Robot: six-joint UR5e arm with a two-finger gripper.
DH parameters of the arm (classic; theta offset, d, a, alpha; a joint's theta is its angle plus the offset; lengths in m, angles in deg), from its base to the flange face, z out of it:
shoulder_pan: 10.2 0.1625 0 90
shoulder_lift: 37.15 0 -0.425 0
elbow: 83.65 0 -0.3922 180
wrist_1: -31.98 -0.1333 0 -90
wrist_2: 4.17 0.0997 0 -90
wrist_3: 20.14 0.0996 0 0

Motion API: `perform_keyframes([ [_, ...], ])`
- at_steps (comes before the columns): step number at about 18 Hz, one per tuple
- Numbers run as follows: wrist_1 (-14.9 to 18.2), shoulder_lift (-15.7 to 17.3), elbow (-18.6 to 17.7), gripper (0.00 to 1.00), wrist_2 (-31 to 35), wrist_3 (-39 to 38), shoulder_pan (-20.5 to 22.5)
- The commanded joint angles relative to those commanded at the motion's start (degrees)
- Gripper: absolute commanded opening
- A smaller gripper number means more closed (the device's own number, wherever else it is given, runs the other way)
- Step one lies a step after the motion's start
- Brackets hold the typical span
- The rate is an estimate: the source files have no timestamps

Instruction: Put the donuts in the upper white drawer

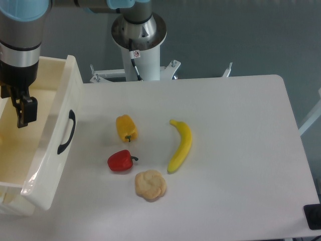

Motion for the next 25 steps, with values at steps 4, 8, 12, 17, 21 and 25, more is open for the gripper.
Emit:
perform_keyframes([
  [4,-4.47,0.00,-0.17,1.00,3.33,1.05,5.09],
  [8,-7.38,0.09,-0.17,1.00,5.10,5.79,12.29],
  [12,-7.47,-0.09,-1.57,1.00,8.51,10.62,18.98],
  [17,-7.47,-1.75,-3.34,1.00,14.06,19.75,25.92],
  [21,-6.77,-5.18,-3.16,1.00,14.24,26.79,31.37],
  [25,-6.86,-8.95,-2.64,1.00,18.53,34.70,34.01],
])
